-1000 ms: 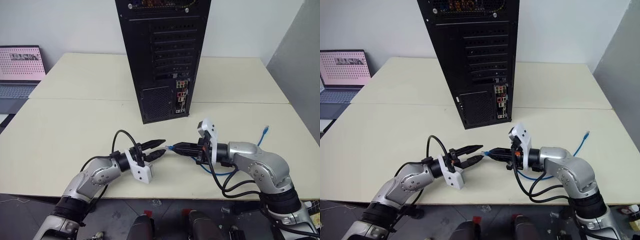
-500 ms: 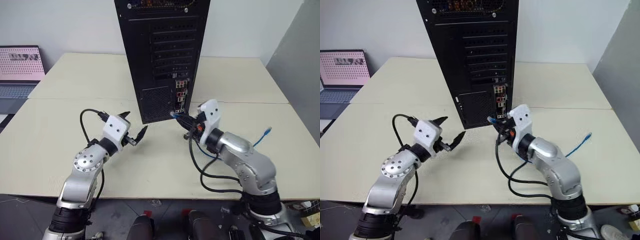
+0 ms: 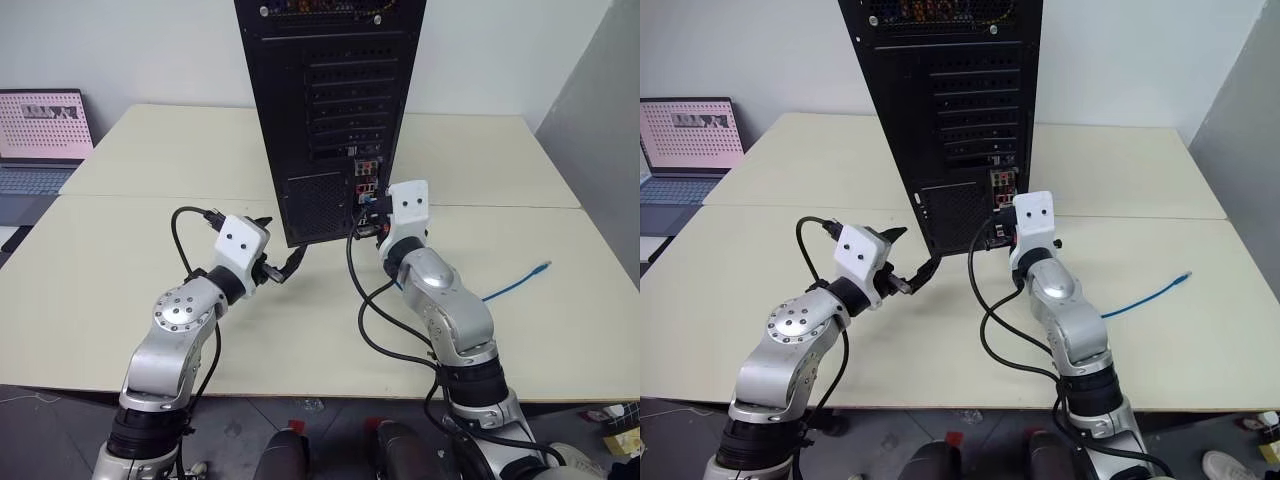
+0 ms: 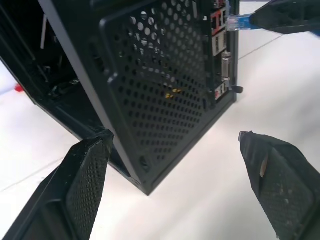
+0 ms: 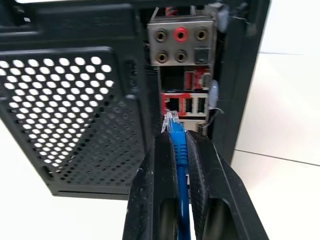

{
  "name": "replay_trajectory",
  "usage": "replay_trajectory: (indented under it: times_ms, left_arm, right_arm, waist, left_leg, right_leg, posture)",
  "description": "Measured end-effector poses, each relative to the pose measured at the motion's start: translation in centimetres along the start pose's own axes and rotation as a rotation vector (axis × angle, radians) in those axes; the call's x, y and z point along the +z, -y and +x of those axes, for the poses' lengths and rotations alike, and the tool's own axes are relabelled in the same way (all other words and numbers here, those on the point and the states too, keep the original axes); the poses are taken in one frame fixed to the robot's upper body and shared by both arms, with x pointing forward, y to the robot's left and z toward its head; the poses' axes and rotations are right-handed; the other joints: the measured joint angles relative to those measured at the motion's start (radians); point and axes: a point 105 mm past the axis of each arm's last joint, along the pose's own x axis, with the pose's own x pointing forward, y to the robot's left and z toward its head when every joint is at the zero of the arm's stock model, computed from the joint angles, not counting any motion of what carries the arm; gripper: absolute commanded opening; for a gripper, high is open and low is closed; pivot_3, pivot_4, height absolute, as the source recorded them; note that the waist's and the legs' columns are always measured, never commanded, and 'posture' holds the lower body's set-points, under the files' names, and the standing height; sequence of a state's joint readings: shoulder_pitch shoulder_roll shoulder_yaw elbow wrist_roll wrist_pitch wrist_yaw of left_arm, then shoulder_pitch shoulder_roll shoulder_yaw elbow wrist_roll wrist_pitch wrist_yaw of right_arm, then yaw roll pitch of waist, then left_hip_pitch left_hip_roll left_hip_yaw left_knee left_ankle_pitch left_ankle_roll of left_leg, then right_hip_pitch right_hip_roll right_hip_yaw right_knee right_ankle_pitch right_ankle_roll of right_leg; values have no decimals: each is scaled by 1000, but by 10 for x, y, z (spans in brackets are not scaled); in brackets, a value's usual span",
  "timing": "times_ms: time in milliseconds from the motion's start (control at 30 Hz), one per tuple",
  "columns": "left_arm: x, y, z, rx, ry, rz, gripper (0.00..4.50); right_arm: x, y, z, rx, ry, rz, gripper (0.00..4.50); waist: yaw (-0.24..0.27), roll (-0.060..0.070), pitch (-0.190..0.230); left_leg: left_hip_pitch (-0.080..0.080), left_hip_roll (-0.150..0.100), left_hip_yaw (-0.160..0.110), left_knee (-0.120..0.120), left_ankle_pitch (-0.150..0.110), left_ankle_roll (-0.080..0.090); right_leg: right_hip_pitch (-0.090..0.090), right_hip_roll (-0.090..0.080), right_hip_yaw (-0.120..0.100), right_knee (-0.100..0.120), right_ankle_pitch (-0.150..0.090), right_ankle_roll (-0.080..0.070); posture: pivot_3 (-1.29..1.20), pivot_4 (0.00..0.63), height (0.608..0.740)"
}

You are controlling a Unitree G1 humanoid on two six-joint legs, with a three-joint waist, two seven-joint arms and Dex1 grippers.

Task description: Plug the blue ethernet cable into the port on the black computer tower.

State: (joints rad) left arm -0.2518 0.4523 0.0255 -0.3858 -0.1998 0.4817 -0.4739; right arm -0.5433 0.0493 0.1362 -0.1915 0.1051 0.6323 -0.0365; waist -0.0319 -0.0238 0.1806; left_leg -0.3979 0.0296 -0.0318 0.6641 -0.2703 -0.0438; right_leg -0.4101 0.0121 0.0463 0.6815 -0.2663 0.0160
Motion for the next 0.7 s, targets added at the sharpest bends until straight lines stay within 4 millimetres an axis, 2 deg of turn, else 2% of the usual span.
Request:
replay_trajectory:
  times_ms: [300, 700]
  left_arm:
    - [7, 2, 2, -13, 25, -27, 4274]
    - [11, -1, 5, -3, 36, -11, 4274]
  right_arm:
    - [7, -3, 4, -2, 26, 29, 11]
    - [6, -2, 12, 10, 13, 39, 11]
  waist:
    - [0, 0, 0]
    - [0, 0, 0]
  left_leg:
    - [0, 0, 0, 0, 0, 0]
    - [0, 0, 0, 0, 0, 0]
  right_leg:
    - [0, 0, 0, 0, 0, 0]
    - [0, 0, 0, 0, 0, 0]
  posture:
    - [0, 150, 740]
    - [0, 150, 740]
